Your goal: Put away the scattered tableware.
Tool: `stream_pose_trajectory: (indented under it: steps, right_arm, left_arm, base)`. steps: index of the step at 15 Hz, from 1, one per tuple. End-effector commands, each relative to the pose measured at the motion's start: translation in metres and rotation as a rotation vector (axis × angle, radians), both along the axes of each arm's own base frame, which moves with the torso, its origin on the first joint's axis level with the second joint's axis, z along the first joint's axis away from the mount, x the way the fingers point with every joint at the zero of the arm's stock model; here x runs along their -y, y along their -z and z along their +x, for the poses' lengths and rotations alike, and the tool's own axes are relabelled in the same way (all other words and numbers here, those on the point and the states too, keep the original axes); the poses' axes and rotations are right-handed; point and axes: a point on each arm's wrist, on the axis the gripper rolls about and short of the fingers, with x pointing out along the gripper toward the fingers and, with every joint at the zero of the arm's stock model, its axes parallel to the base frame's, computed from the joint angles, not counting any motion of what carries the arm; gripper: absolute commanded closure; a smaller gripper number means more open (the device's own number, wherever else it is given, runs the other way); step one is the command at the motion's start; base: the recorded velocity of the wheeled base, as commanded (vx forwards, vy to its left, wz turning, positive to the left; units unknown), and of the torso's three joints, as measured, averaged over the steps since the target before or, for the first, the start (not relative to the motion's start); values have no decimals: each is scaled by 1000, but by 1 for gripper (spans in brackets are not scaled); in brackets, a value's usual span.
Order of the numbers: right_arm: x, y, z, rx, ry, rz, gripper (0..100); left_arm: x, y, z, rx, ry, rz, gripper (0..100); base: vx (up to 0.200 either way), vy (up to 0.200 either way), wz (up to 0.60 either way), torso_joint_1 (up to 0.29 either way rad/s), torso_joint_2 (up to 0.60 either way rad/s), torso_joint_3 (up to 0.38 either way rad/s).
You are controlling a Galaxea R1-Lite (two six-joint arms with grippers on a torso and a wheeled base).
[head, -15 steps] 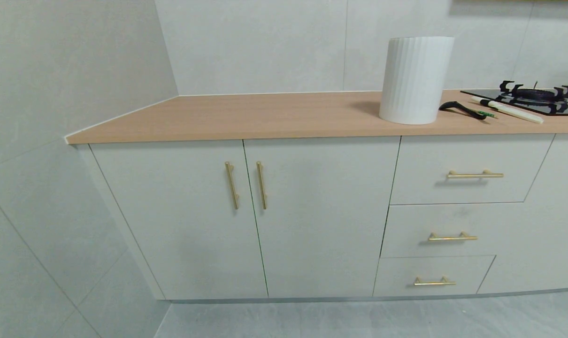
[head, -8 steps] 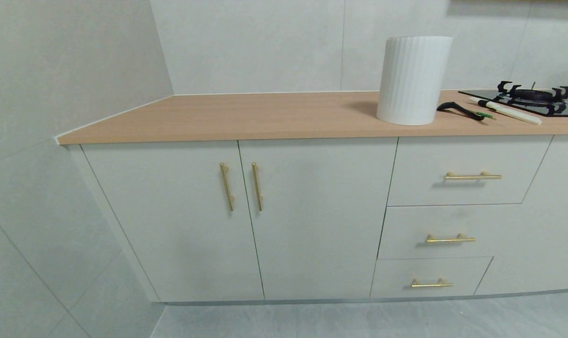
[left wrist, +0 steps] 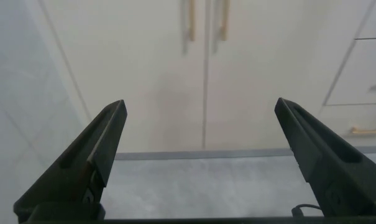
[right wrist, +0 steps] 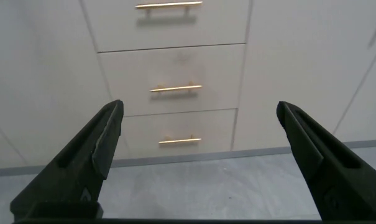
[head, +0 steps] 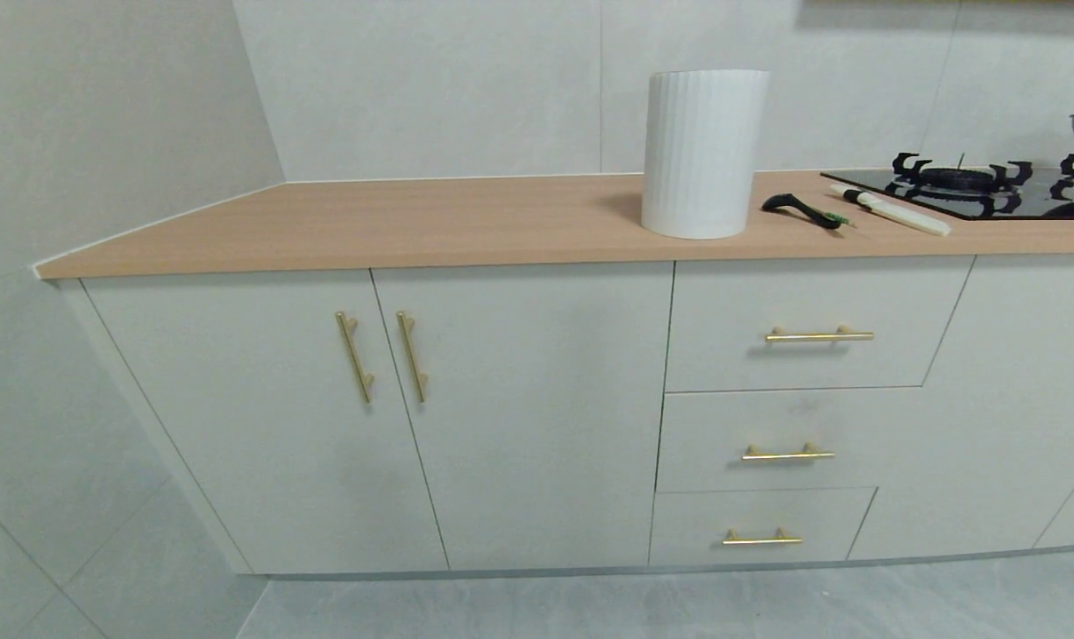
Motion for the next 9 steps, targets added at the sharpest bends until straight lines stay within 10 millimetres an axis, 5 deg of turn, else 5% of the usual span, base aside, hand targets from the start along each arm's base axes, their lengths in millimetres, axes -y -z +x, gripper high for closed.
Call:
stream_pose_trajectory:
  steps: [1,5,9]
  right_arm:
    - [0,0,0,-3,0,0,0]
    - [0,0,0,-2,0,0,0]
    - [0,0,0,-2,0,0,0]
  left_arm:
    - [0,0,0,0,-1,0,0]
    - [0,0,0,-2,-1,-3,0]
    - [0,0,0,0,-1,-3,0]
  base:
    - [0,-200,0,2,2,2]
    - [0,-200,0,1,4,-1]
    - [0,0,0,0,0,0]
